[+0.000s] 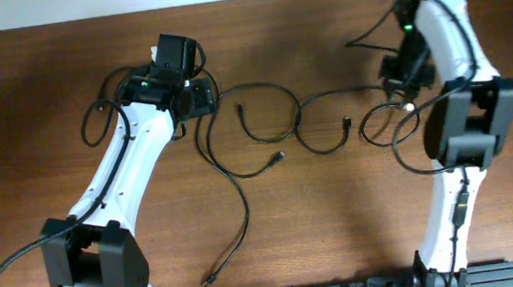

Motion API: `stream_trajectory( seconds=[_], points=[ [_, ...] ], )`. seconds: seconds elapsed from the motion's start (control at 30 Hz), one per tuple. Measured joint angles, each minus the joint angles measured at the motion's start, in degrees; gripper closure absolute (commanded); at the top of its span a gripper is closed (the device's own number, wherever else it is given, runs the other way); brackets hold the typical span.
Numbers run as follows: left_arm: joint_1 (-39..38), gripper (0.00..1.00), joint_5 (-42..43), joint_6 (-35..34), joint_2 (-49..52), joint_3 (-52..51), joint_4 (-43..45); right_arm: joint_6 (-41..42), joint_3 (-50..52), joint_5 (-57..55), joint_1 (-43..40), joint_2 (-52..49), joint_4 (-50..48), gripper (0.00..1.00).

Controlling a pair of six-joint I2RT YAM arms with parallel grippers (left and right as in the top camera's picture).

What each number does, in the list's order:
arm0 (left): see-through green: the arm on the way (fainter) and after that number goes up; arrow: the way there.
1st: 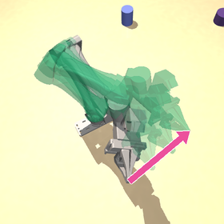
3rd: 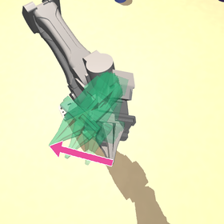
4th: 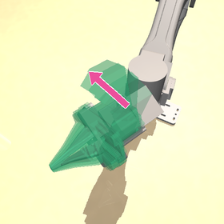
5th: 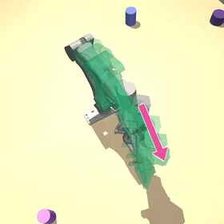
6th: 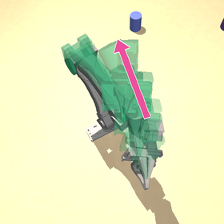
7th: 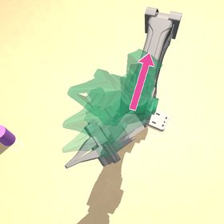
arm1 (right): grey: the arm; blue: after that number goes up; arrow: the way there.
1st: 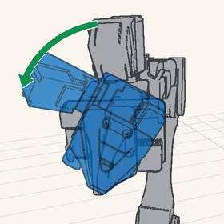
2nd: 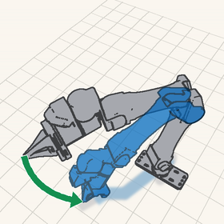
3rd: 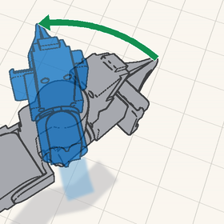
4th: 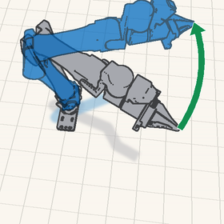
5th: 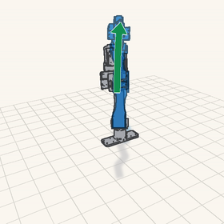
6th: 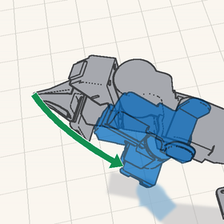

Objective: Untangle cables

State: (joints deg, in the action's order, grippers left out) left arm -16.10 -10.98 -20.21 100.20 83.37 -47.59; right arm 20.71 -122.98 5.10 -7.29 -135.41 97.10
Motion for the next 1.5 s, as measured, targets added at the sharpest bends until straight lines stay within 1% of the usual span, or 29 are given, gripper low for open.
stream_trajectory(
  seconds=[0.13, 0.23, 0.27, 0.37, 0.4, 0.43, 0.47, 0.53, 0.57, 0.6, 0.63, 0.67, 0.73, 0.83, 0.87, 0.9, 0.97, 1.0, 1.07, 1.17, 1.27, 1.4, 1.47, 1.5],
  points=[
    [0.0, 0.18, 0.0, 0.0, 0.0, 0.0, 0.0, -1.1, 0.0, 0.6, -6.5, 0.1, 0.0, 0.8],
    [0.0, 0.18, 0.0, 0.0, 0.0, 0.0, 0.0, -4.7, 0.9, 3.2, -9.8, 1.2, -0.1, 0.8],
    [0.0, 0.18, 0.0, 0.0, 0.0, 0.0, 0.0, -5.4, 2.5, 3.7, -10.0, 2.3, -0.2, 0.8],
    [0.0, 0.18, 0.0, 0.0, 0.0, 0.0, 0.0, -8.2, 10.4, 4.4, -10.4, 10.0, 0.0, 0.79],
    [0.0, 0.18, 0.0, 0.0, 0.0, 0.0, -0.1, -8.9, 11.7, 4.5, -10.4, 12.4, 0.0, 0.78],
    [0.0, 0.14, 0.0, 0.0, 0.0, 0.0, 0.0, -10.7, 12.5, 5.4, -10.0, 15.1, 0.0, 0.75],
    [0.0, 0.13, 0.0, 0.0, 0.0, 0.0, 0.0, -12.2, 12.6, 6.2, -9.6, 16.4, 0.0, 0.7],
    [0.0, 0.12, 1.0, -0.2, 0.0, 0.0, 0.0, -16.0, 12.6, 8.7, -6.5, 17.8, -1.3, 0.67],
    [0.0, 0.11, 2.1, -0.2, 0.0, 0.0, 0.0, -17.9, 12.6, 10.1, -2.6, 17.8, -3.6, 0.62],
    [0.0, 0.11, 2.6, -0.2, 0.0, 0.0, 0.0, -18.2, 12.7, 10.7, 0.2, 17.7, -5.6, 0.59],
    [0.0, 0.11, 3.0, -0.3, 0.0, 0.0, -0.2, -17.9, 12.7, 11.4, 4.7, 17.7, -9.7, 0.57],
    [0.0, 0.1, 3.3, -0.2, 0.0, 0.0, -0.8, -17.6, 12.7, 11.8, 7.9, 17.6, -11.7, 0.57],
    [0.0, 0.1, 3.5, -0.2, 0.0, 0.0, -1.5, -13.9, 12.7, 12.3, 14.2, 16.7, -15.3, 0.57],
    [0.0, 0.1, 3.7, -0.2, 0.0, 0.0, -2.0, -7.6, 12.7, 12.7, 20.7, 13.0, -18.6, 0.57],
    [0.0, 0.1, 3.7, -0.2, 0.0, 0.0, -2.0, -5.9, 12.7, 13.1, 22.3, 11.3, -20.3, 0.58],
    [0.0, 0.1, 3.7, -0.2, 0.0, 0.0, -2.1, -4.4, 12.7, 14.0, 24.1, 9.2, -22.7, 0.62],
    [0.0, 0.11, 3.7, -0.2, 0.0, 0.0, -2.1, -3.5, 12.9, 14.3, 25.6, 7.7, -25.7, 0.62],
    [0.0, 0.1, 3.7, -0.2, 0.0, 0.0, -2.2, -2.9, 13.0, 13.9, 26.6, 7.1, -29.2, 0.61],
    [0.0, 0.1, 3.7, -0.2, 0.0, 0.0, -2.3, 0.2, 13.0, 10.1, 28.2, 6.8, -31.9, 0.61],
    [0.0, 0.1, 3.7, -0.2, 0.0, 0.0, -2.5, 3.8, 13.1, 6.3, 28.0, 6.8, -31.8, 0.61],
    [0.0, 0.1, 3.7, -0.2, 0.0, 0.0, -2.6, 11.4, 15.1, 2.6, 27.6, 6.7, -34.1, 0.61],
    [0.0, 0.1, 3.7, -0.2, 0.0, 0.0, -3.0, 19.5, 17.5, 1.8, 25.6, 5.4, -37.9, 0.62],
    [0.0, 0.1, 3.7, -0.2, 0.0, 0.0, -3.4, 21.7, 17.8, 1.7, 24.6, 5.3, -40.4, 0.69],
    [0.0, 0.1, 3.7, -0.2, 0.0, 0.0, -3.5, 23.2, 18.0, 1.6, 24.3, 5.3, -40.9, 0.7]
  ],
)
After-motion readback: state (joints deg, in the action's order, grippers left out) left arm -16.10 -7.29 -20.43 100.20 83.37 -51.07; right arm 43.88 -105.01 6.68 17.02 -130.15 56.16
